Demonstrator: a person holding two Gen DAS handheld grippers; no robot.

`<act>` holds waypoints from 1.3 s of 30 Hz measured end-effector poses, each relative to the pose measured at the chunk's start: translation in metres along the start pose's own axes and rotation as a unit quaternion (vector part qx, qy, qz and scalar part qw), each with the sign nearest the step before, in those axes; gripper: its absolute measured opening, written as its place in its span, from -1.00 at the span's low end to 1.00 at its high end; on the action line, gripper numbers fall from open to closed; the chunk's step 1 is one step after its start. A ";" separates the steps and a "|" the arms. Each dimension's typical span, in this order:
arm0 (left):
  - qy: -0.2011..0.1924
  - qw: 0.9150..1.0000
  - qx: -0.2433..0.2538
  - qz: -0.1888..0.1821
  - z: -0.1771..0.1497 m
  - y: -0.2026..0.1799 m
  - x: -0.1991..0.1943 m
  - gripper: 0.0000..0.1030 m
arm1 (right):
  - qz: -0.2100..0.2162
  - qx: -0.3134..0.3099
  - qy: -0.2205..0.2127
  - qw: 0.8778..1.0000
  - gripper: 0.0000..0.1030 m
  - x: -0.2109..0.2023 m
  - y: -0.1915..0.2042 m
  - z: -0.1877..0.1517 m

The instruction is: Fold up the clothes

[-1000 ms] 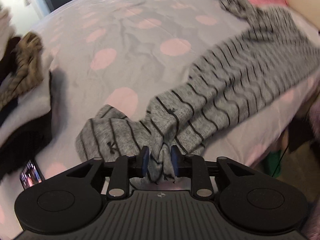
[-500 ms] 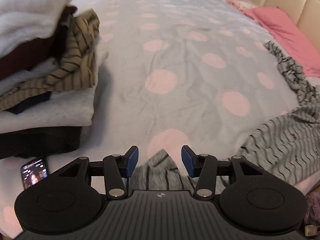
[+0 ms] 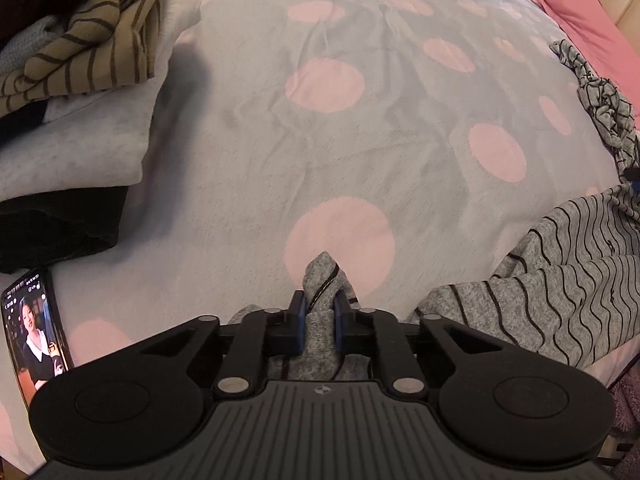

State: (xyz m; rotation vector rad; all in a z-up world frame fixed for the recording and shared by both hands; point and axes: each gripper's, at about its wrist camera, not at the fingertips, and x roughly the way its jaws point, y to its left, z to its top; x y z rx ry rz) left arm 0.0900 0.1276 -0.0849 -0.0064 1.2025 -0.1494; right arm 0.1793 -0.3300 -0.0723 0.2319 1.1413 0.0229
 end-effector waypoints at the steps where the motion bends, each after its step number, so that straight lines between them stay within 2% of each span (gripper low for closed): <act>1: -0.006 1.000 -0.003 0.003 -0.001 0.001 -0.002 -0.85 | 0.002 0.004 0.013 1.000 -0.09 0.007 0.000 -0.001; 2: -0.012 1.000 -0.005 0.005 -0.001 0.002 -0.005 -0.86 | 0.005 0.009 0.026 1.000 -0.31 0.014 0.000 -0.002; 3: -0.026 1.000 -0.012 0.006 -0.002 0.004 -0.010 -0.86 | 0.006 0.002 0.034 0.999 -0.77 0.018 0.001 -0.005; 4: -0.044 0.999 -0.021 0.005 -0.003 0.007 -0.017 -0.87 | 0.007 -0.005 0.042 0.999 -0.92 0.022 0.003 -0.008; 7: -0.097 0.994 -0.046 0.003 -0.005 0.017 -0.038 -0.87 | -0.003 -0.020 0.020 1.000 -1.00 0.016 0.004 -0.013; 10: -0.155 0.985 -0.071 -0.001 -0.008 0.025 -0.062 -0.87 | -0.013 -0.013 -0.055 0.998 -1.00 -0.014 -0.001 -0.010; 13: -0.219 0.973 -0.069 0.013 -0.016 0.026 -0.090 -0.89 | -0.020 0.000 -0.133 0.991 -1.00 -0.051 -0.008 -0.007; 14: -0.229 0.971 -0.063 0.018 -0.019 0.026 -0.096 -0.89 | -0.016 0.001 -0.142 0.990 -1.00 -0.058 -0.009 -0.007; 16: -0.214 0.975 -0.055 0.022 -0.023 0.027 -0.098 -0.89 | 0.005 0.002 -0.133 0.991 -0.99 -0.063 -0.011 -0.008; 19: -0.177 0.983 -0.036 0.045 -0.029 0.025 -0.090 -0.89 | 0.008 -0.029 -0.108 0.994 -0.90 -0.059 -0.003 -0.019; 21: -0.155 0.985 -0.030 0.074 -0.033 0.024 -0.083 -0.88 | 0.009 -0.066 -0.089 0.994 -0.87 -0.053 0.006 -0.027; 22: -0.149 0.984 -0.031 0.088 -0.034 0.024 -0.081 -0.86 | 0.025 -0.082 -0.074 0.994 -0.85 -0.048 0.010 -0.029; 23: -0.148 0.983 -0.031 0.100 -0.035 0.025 -0.080 -0.82 | 0.041 -0.098 -0.058 0.993 -0.76 -0.043 0.015 -0.031; 24: -0.150 0.982 -0.026 0.109 -0.037 0.024 -0.079 -0.76 | 0.063 -0.114 -0.041 0.991 -0.50 -0.039 0.019 -0.035; 26: -0.157 0.980 -0.013 0.120 -0.041 0.022 -0.082 -0.67 | 0.103 -0.150 -0.009 0.983 -0.21 -0.032 0.029 -0.045; 28: -0.172 0.978 0.002 0.120 -0.043 0.017 -0.086 -0.59 | 0.121 -0.203 0.004 0.972 -0.21 -0.030 0.044 -0.057; 32: -0.203 0.973 0.052 0.099 -0.047 0.001 -0.093 -0.14 | 0.154 -0.284 0.003 0.946 -0.21 -0.035 0.067 -0.078; 34: -0.208 0.969 0.095 0.091 -0.046 -0.012 -0.090 -0.12 | 0.165 -0.311 -0.001 0.936 -0.17 -0.037 0.074 -0.085; 36: -0.203 0.965 0.144 0.084 -0.047 -0.029 -0.084 -0.11 | 0.165 -0.333 0.001 0.928 -0.01 -0.035 0.081 -0.090; 39: -0.185 0.956 0.209 0.086 -0.048 -0.053 -0.067 -0.09 | 0.159 -0.357 0.011 0.920 0.00 -0.028 0.090 -0.093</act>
